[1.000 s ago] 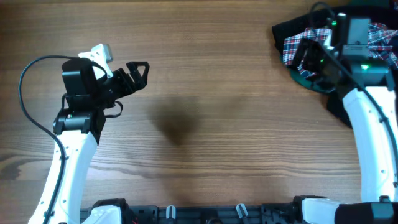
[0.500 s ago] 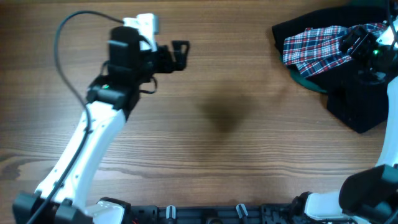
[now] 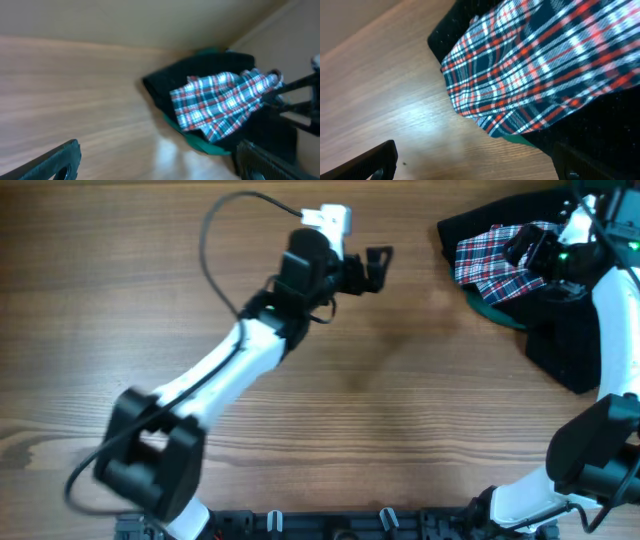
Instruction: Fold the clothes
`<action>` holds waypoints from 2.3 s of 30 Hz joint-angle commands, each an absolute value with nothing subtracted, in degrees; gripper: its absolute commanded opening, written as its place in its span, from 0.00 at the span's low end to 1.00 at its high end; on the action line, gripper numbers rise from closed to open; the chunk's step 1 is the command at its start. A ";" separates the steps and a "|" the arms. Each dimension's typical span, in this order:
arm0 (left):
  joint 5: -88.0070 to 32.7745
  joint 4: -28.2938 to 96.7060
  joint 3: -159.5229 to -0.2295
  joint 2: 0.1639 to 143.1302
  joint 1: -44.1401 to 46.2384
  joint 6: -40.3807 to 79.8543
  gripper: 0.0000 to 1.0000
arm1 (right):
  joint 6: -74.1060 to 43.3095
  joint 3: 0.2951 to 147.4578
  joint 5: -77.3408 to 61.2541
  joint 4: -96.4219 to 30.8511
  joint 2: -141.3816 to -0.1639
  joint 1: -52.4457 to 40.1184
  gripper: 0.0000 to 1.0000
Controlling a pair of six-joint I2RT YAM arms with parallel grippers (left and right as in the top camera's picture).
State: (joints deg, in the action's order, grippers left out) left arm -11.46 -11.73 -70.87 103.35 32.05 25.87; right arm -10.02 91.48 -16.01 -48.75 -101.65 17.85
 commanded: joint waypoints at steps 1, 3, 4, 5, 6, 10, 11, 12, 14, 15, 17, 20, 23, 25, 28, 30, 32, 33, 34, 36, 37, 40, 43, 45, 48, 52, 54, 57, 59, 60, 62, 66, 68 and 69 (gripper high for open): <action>-16.27 -14.90 -72.05 110.41 32.95 33.52 1.00 | -10.26 94.94 -19.49 -49.50 -99.07 18.57 1.00; -16.01 -14.63 -72.40 111.35 32.82 33.23 1.00 | -10.50 94.87 -18.72 -49.32 -99.77 18.44 1.00; -15.97 -14.41 -72.42 111.18 32.42 32.56 0.99 | -10.63 94.87 -18.09 -49.19 -100.18 18.39 1.00; -15.97 -13.72 -72.42 110.59 31.77 31.97 1.00 | -10.66 94.87 -17.58 -48.90 -100.88 18.22 1.00; -15.79 -11.94 -72.47 109.65 30.63 31.73 1.00 | -10.68 94.85 -17.54 -48.71 -101.51 18.04 0.98; -16.08 -3.90 -72.47 106.00 25.21 28.75 1.00 | -12.21 93.43 -13.43 -48.93 -103.37 16.27 0.92; -16.05 -2.98 -72.47 105.36 24.53 27.09 0.99 | -12.43 93.25 -13.28 -48.86 -103.83 15.92 0.92; -16.05 -2.48 -72.47 104.88 24.21 25.61 1.00 | -12.78 93.25 -13.26 -48.66 -104.60 15.70 0.92; -15.70 -2.48 -72.47 104.22 24.01 23.05 1.00 | -14.37 93.25 -13.30 -47.99 -106.21 15.38 0.92; -15.16 -2.46 -72.47 104.12 24.01 23.09 0.99 | -16.01 93.25 -13.28 -47.68 -107.90 14.90 0.89; -14.87 -2.28 -72.47 104.12 23.99 23.09 1.00 | -18.24 93.25 -12.69 -47.33 -109.62 14.31 0.88; -11.07 -1.80 -72.47 104.12 23.92 22.92 1.00 | -19.73 93.25 -12.36 -44.73 -113.27 12.99 0.88; -10.76 -1.08 -72.44 104.12 23.92 22.87 1.00 | -21.82 93.25 -11.55 -41.71 -116.03 11.97 0.88; -9.23 -0.12 -72.44 104.12 23.92 22.85 1.00 | -23.11 93.25 -11.55 -39.35 -117.56 11.66 0.86; -7.35 1.17 -72.44 104.12 23.88 22.63 1.00 | -24.43 93.25 -11.33 -36.18 -119.11 11.40 0.82; -7.35 1.56 -72.44 104.12 23.88 22.65 1.00 | -24.60 93.25 -11.40 -36.34 -119.31 11.42 0.78; -7.35 1.52 -72.44 104.12 23.88 22.65 1.00 | -23.68 93.41 -11.57 -37.91 -119.04 11.42 0.77; -7.35 1.52 -72.44 104.12 23.88 22.68 1.00 | -22.94 93.43 -11.55 -39.05 -118.74 11.35 0.76; -7.35 1.50 -72.44 104.12 23.88 22.68 1.00 | -22.70 93.43 -11.46 -39.75 -118.61 11.35 0.76; -7.35 1.56 -72.44 104.12 23.88 22.68 1.00 | -22.70 93.43 -11.35 -42.85 -118.10 11.35 0.75; -7.35 1.61 -72.44 104.12 23.88 22.68 1.00 | -23.16 93.43 -11.03 -43.97 -118.06 11.35 0.74; -7.38 1.63 -72.44 104.12 23.88 22.68 1.00 | -26.11 93.43 -6.46 -45.54 -117.86 11.20 0.76; -7.38 1.61 -72.44 104.12 23.88 22.65 1.00 | -26.09 93.41 -3.29 -44.42 -117.86 11.20 0.79; -7.38 1.67 -72.44 104.14 23.88 22.68 1.00 | -26.06 93.41 -2.94 -41.87 -117.91 11.18 0.79; -7.38 2.17 -72.44 104.14 23.88 22.68 1.00 | -26.06 93.41 -4.47 -37.63 -117.91 11.09 0.77; -7.38 2.90 -72.44 104.14 23.88 22.68 1.00 | -25.67 93.41 -5.21 -36.91 -117.91 10.55 0.31; -7.35 3.09 -72.44 104.14 23.88 22.68 1.00 | -24.56 93.43 -7.29 -37.12 -117.80 10.31 0.17; -7.42 3.40 -72.44 103.79 23.22 22.70 1.00 | -23.92 93.43 -12.19 -37.32 -115.57 9.19 0.04; -7.44 4.43 -72.44 102.65 22.37 22.70 0.99 | -23.59 93.62 -14.06 -37.30 -112.42 7.22 0.04; -7.62 4.89 -72.44 101.67 22.02 22.68 0.99 | -23.03 93.91 -14.50 -37.32 -110.61 5.93 0.04; -7.62 5.10 -72.44 99.59 21.71 22.68 1.00 | -22.72 94.80 -15.51 -37.23 -106.50 2.31 0.04; -7.62 6.00 -72.44 95.09 21.74 22.65 0.99 | -25.91 95.33 -15.51 -35.24 -100.90 -7.42 0.04; -8.38 7.27 -72.44 93.93 21.74 22.70 1.00 | -27.35 95.37 -15.33 -34.06 -100.75 -11.27 0.04; -9.74 8.05 -72.44 93.54 21.74 22.68 0.99 | -28.01 95.37 -15.25 -33.28 -100.75 -12.99 0.04</action>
